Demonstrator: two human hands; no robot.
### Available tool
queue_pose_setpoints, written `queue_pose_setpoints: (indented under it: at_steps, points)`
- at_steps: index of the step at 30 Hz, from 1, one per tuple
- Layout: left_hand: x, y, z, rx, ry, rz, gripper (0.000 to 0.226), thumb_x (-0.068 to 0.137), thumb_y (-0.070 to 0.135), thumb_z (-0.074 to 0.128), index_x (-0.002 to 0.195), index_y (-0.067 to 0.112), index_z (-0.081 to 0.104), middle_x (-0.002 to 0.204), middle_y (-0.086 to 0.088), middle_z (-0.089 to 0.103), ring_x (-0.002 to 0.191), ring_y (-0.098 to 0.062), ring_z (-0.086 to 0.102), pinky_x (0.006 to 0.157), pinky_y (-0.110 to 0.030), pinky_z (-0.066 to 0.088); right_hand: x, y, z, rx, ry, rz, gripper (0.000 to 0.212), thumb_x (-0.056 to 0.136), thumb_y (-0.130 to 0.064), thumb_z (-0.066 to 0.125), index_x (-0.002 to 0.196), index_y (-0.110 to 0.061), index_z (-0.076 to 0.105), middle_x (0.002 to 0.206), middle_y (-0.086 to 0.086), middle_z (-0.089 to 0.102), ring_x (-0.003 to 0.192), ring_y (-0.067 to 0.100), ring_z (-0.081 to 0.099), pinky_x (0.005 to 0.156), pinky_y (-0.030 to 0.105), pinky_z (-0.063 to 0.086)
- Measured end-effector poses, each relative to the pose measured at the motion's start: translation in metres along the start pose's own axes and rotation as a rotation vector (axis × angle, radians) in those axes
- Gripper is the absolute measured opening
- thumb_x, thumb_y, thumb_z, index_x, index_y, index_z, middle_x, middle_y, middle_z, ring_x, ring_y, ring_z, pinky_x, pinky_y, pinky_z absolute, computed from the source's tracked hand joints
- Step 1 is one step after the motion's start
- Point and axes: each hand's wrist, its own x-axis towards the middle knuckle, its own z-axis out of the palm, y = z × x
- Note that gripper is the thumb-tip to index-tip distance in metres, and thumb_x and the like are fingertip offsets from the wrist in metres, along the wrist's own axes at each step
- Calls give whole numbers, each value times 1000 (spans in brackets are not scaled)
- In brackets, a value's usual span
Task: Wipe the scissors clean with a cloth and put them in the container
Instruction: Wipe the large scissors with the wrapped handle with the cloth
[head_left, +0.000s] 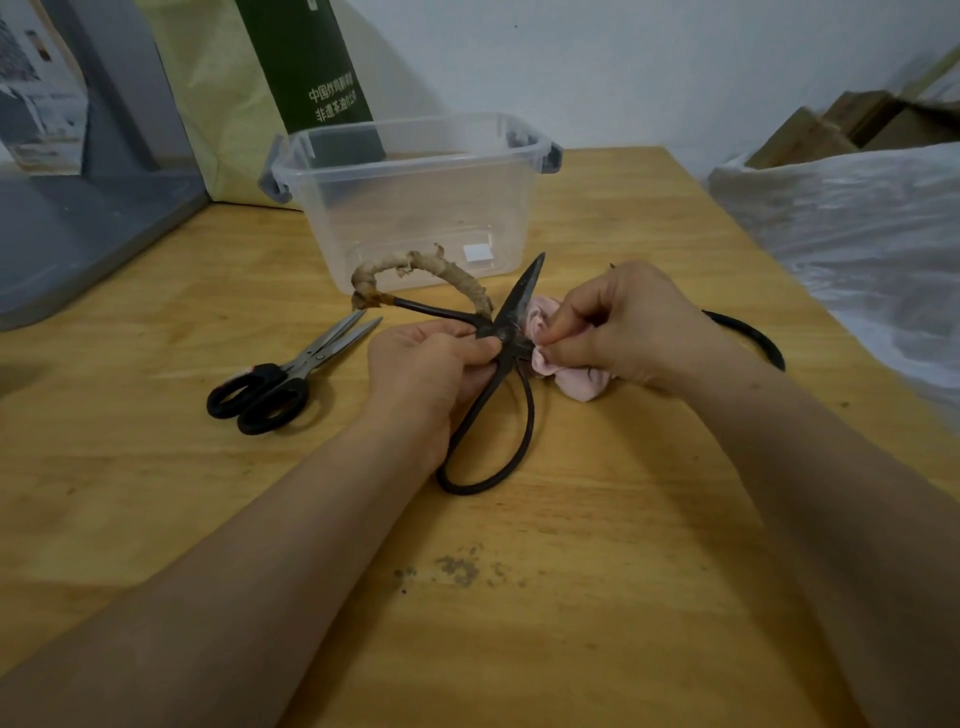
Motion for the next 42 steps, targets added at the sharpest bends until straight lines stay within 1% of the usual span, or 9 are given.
queue_pose_setpoints:
  at_steps: [9,12,16,22,25,28,32,37,42]
  points:
    - [-5,1,2,30,9,16,18,78,-14,63,79,3,61,77,-13,69,66,-19,70,62,-25,59,-3,-8,19,33,72,-22,4,75,-10,78,76,-10,74,79,4,72,75,16,67,75,34,57]
    - [-5,2,2,10,16,-1,18,77,-15,63,80,3,61,81,-14,69,71,-21,71,64,-27,60,-1,-7,9,-55,49,-12,13,73,-8,79,71,-20,73,75,-4,68,79,10,64,78,24,50]
    - [-1,1,1,3,8,-6,19,77,-14,63,88,0,62,90,-18,70,79,-24,72,70,-29,60,-4,-4,-3,-120,36,36,17,73,-12,79,68,-26,70,72,-7,65,79,11,62,76,25,49]
    - [-5,0,2,35,-2,33,15,77,-14,63,80,1,64,83,-16,71,79,-25,71,74,-32,59,-6,-11,18,59,104,-1,21,74,-15,79,67,-32,67,72,-12,67,74,4,65,70,20,54]
    - [-5,1,2,11,16,28,16,77,-14,63,80,1,63,83,-16,70,78,-25,71,71,-31,60,-1,-10,9,-74,63,11,12,74,-14,79,72,-24,72,66,-15,61,70,1,59,69,18,48]
    - [-3,0,1,8,21,10,17,77,-14,64,88,0,63,91,-19,70,83,-26,71,72,-31,60,-2,-8,0,-245,43,50,6,75,-18,78,78,-22,75,73,-5,67,80,12,63,76,26,51]
    - [-4,0,2,7,14,43,17,78,-14,62,76,2,63,78,-14,70,74,-23,71,69,-30,60,-7,-10,12,-125,149,-2,4,79,-18,75,84,-19,75,81,3,72,78,16,67,71,27,54]
    - [-7,0,3,16,16,59,22,77,-16,62,67,4,62,59,-5,69,62,-18,69,61,-25,59,-3,-15,16,-102,70,14,17,78,-13,75,67,-25,70,71,-6,66,76,15,67,75,31,56]
    - [-3,1,2,-7,36,15,17,77,-14,64,86,0,62,90,-19,70,79,-25,71,66,-28,60,-8,-8,0,-260,61,70,18,77,-14,76,70,-29,69,66,-9,63,66,5,59,58,19,46]
